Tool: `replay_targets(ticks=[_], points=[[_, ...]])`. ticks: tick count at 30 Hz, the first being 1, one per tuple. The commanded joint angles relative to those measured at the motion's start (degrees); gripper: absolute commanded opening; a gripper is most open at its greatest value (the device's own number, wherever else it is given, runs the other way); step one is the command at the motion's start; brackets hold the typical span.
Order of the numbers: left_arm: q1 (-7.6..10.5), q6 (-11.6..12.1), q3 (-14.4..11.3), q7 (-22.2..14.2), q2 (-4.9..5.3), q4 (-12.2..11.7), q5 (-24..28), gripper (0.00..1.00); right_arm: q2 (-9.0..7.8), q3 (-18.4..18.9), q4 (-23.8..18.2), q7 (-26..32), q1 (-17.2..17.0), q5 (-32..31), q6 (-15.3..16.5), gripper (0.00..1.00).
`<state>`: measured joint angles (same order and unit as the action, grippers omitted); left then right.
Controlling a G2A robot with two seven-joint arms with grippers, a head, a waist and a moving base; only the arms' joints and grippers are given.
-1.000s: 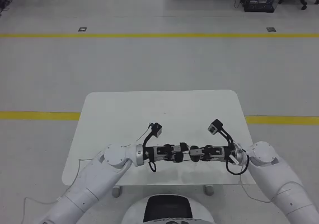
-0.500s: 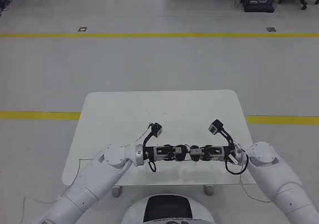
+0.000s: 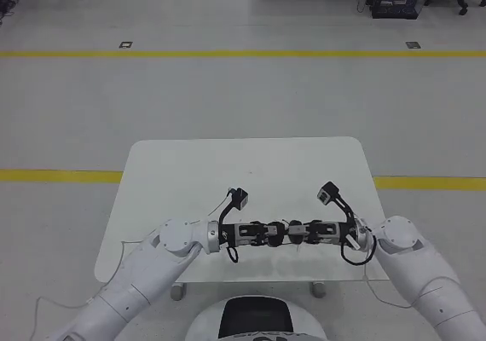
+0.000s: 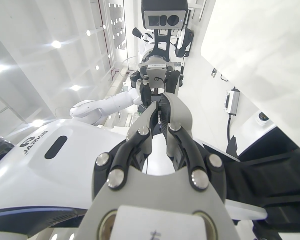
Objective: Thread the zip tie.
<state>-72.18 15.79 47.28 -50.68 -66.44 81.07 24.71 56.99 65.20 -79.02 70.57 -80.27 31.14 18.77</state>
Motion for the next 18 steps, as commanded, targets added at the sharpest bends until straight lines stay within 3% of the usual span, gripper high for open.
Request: replay_targets(ticks=[1, 18], points=[[0.04, 0.0, -0.1, 0.1, 0.04, 0.0, 0.0, 0.17, 0.03, -0.2, 0.1, -0.2, 0.1, -0.4, -0.1, 0.00], [0.42, 0.1, -0.7, 0.7, 0.38, -0.2, 0.0, 0.14, 0.22, -1.1, 0.9, -1.0, 0.7, -1.5, -1.2, 0.00]])
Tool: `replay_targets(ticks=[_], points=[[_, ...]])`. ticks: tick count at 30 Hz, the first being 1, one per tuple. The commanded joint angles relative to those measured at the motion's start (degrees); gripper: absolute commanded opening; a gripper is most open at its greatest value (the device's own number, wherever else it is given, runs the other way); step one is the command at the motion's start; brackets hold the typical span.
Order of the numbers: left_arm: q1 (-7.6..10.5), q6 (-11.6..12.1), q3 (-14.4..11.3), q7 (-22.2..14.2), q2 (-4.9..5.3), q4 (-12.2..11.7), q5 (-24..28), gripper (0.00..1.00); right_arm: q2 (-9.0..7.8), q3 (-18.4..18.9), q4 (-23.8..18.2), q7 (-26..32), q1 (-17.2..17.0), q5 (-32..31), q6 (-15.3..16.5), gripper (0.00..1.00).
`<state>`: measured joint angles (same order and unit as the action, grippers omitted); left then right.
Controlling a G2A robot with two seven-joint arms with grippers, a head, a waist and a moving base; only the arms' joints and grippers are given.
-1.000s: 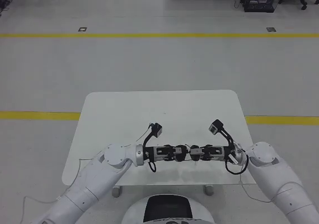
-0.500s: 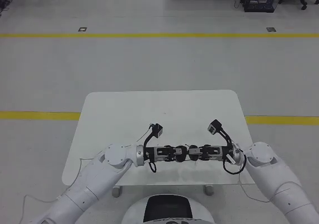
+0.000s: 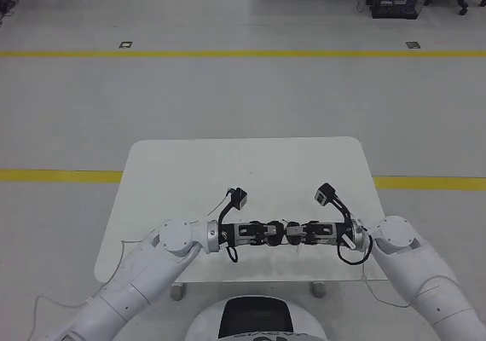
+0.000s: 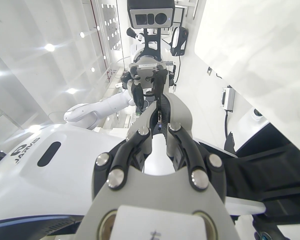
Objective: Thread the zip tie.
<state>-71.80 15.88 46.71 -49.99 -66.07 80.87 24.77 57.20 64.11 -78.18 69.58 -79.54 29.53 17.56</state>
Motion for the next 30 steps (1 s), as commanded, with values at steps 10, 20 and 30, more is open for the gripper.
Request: replay_targets(ticks=[10, 20, 30], points=[[0.41, -0.1, -0.6, 0.5, 0.12, -0.4, -0.1, 0.11, 0.10, -0.2, 0.3, 0.6, 0.2, 1.0, 0.7, 0.00], [0.61, 0.0, -0.9, 0.6, 0.25, -0.4, 0.1, 0.06, 0.09, -0.1, 0.3, 0.8, 0.1, 1.1, 1.0, 0.00], [0.83, 0.1, -1.4, 0.7, 0.36, -0.5, 0.2, 0.07, 0.06, -0.1, 0.1, 1.2, 0.0, 1.0, 1.1, 0.00]])
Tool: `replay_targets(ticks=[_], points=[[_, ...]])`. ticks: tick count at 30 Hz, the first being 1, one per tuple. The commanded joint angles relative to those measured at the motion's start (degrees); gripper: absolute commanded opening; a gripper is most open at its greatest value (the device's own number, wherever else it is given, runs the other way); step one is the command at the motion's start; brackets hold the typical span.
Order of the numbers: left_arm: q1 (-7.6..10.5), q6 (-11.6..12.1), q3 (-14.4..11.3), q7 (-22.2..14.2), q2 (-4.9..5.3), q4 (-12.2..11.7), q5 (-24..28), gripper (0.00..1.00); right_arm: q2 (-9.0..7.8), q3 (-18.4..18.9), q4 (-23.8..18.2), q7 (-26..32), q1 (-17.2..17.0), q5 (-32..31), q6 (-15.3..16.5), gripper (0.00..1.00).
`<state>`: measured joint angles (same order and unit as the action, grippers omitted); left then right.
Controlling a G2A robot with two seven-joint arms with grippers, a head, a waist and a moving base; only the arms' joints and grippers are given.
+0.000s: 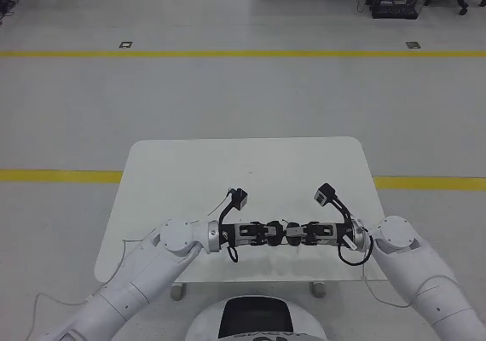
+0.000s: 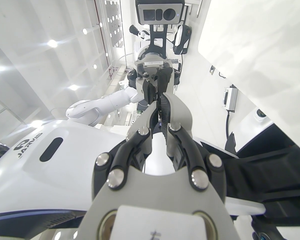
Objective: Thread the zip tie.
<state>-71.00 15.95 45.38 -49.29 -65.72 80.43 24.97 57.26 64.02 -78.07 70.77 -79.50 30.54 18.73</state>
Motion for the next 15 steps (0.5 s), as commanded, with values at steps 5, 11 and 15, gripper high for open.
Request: replay_targets(ticks=[5, 11, 15], points=[[0.17, 0.0, -0.2, 0.0, 0.05, 0.0, 0.1, 0.05, -0.01, 0.0, 0.0, 0.0, 0.0, 0.0, 0.0, 0.00], [0.38, 0.2, -0.5, -0.1, 0.08, -0.3, 0.3, 0.00, 0.00, 0.0, 0.1, 0.0, 0.0, 0.2, -0.3, 1.00], [0.41, 0.6, -0.5, -0.1, 0.16, -0.5, 0.4, 0.00, -0.07, 0.3, 0.0, -0.1, -0.1, 0.4, -0.4, 1.00]])
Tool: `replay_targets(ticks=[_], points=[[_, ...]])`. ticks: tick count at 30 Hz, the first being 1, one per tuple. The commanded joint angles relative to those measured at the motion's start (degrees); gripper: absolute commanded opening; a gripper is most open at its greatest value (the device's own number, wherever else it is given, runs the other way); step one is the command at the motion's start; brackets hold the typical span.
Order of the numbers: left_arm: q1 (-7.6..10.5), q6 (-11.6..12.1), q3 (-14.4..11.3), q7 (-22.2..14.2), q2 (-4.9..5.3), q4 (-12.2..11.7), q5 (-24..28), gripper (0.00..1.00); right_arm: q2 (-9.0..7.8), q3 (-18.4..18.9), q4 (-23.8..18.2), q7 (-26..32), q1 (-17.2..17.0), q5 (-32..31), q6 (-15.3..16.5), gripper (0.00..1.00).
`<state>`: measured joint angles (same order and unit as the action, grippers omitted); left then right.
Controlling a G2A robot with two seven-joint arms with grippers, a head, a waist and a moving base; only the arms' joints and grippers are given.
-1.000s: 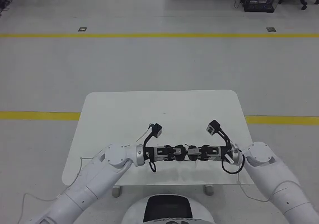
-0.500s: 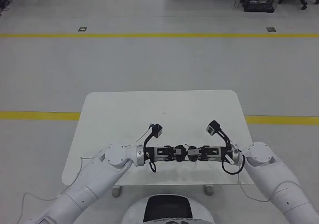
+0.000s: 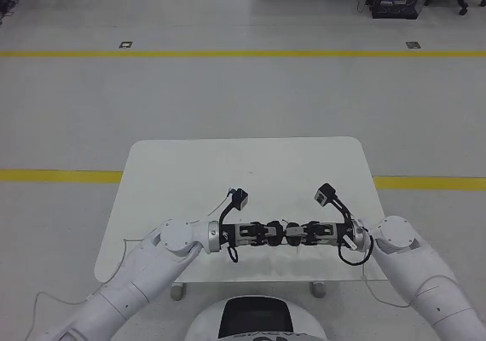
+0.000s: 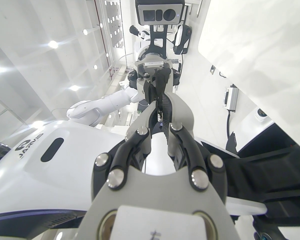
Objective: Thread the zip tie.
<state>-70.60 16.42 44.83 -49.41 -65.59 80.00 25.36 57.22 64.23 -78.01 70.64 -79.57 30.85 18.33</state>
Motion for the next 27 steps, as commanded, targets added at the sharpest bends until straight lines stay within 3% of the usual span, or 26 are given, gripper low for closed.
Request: replay_targets(ticks=[1, 12, 18, 20, 23, 27], points=[[-0.01, 0.2, 0.1, 0.0, 0.06, -0.1, 0.0, 0.00, -0.07, 0.3, 0.0, 0.0, -0.1, 0.0, 0.1, 1.00], [-1.13, 2.6, 1.3, -0.1, 0.77, 0.3, 0.1, 0.00, -0.07, 0.3, 0.0, 0.0, -0.1, 0.0, 0.1, 1.00], [-1.13, 2.6, 1.3, -0.1, 0.77, 0.3, 0.1, 0.00, -0.07, 0.3, 0.0, 0.0, -0.1, 0.0, 0.1, 1.00], [-1.35, 2.6, 1.6, 1.4, 0.79, 0.1, 0.0, 0.00, -0.07, 0.3, 0.0, 0.0, -0.1, 0.0, 0.1, 1.00], [-1.72, 3.1, 3.4, 2.2, 1.25, -0.6, 0.7, 0.00, -0.07, 0.3, 0.0, 0.0, -0.1, 0.0, 0.1, 1.00], [-3.48, 3.1, 7.2, 1.0, 2.33, 0.4, 1.5, 0.00, -0.07, 0.3, 0.0, 0.0, -0.1, 0.0, 0.1, 1.00]])
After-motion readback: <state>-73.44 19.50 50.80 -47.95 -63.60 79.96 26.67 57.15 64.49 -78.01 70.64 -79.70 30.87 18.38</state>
